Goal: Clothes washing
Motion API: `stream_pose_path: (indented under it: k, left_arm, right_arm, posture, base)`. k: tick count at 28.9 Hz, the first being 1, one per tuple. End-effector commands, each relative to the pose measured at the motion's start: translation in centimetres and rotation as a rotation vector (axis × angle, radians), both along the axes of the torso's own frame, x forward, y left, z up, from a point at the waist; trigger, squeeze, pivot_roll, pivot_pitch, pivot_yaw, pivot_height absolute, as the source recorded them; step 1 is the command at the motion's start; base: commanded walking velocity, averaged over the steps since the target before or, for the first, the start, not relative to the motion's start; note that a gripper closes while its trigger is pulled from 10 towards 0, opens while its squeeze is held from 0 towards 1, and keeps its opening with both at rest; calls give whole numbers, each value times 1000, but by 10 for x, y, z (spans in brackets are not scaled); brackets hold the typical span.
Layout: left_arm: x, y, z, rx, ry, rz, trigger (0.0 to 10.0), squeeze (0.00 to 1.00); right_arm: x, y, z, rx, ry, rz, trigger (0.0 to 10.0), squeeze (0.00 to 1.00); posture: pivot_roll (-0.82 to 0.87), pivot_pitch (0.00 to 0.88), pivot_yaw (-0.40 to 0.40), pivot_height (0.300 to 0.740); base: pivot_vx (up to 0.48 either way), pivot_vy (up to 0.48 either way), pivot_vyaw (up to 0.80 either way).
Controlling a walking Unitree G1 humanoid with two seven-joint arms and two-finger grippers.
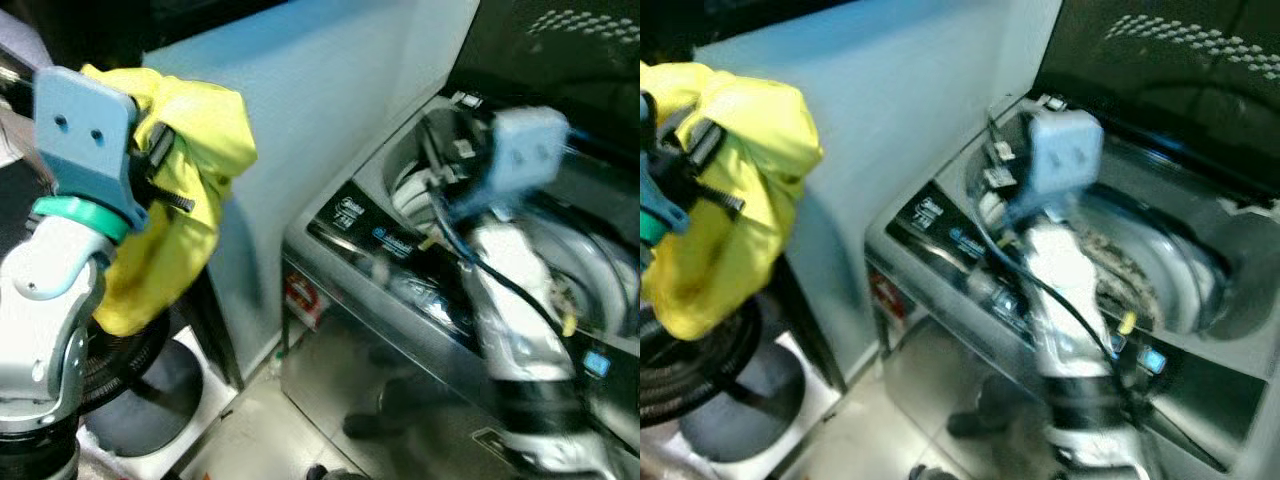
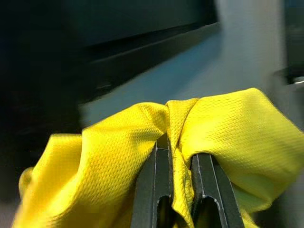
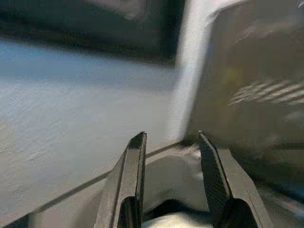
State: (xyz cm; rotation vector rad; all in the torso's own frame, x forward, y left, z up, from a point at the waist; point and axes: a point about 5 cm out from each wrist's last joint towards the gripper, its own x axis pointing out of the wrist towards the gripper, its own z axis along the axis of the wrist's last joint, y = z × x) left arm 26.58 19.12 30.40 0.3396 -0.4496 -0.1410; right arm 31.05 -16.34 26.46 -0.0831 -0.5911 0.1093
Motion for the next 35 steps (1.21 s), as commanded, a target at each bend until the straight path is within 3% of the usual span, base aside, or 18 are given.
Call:
stream_pose_path:
  k: [1, 2, 3, 4, 8, 14, 26, 35]
  left_arm:
    - [-3, -2, 2, 9, -7, -13, 10000, 0]
    - [-3, -2, 0, 6, 4, -19, 10000, 0]
    - [-3, -2, 0, 6, 4, -19, 10000, 0]
    - [0, -4, 0, 4, 8, -30, 10000, 0]
    - [12, -6, 7, 2, -13, -48, 10000, 0]
    - [19, -3, 20, -30, -46, -38, 10000, 0]
    - [21, -10, 27, -46, -49, -111, 10000, 0]
    - [24, -8, 29, -81, -53, -97, 10000, 0]
  right_arm:
    - [-5, 1, 5, 6, -17, 10, 10000, 0]
    - [-17, -11, 6, -3, -34, -58, 10000, 0]
    - [-17, -11, 6, -3, -34, -58, 10000, 0]
    - [-25, -21, 9, -3, -66, -149, 10000, 0]
    - [-20, -19, 24, -43, -170, -249, 10000, 0]
    - [-7, -6, 36, -38, -196, -206, 10000, 0]
    - [-8, -11, 40, -1, -177, -249, 10000, 0]
    - [-3, -12, 39, 20, -163, -263, 10000, 0]
  posture:
    - [93, 44, 11, 740]
    - [77, 48, 20, 740]
    - [77, 48, 20, 740]
    - [64, 43, 32, 740]
    - [68, 31, 37, 740]
    - [78, 30, 24, 740]
    - [75, 39, 22, 740]
    - [73, 39, 13, 740]
  base:
    - [0, 0, -800]
    - [0, 0, -800]
    - [0, 0, -800]
    - [0, 0, -800]
    - [0, 0, -800]
    - [0, 0, -800]
    - [0, 0, -800]
    - [0, 0, -800]
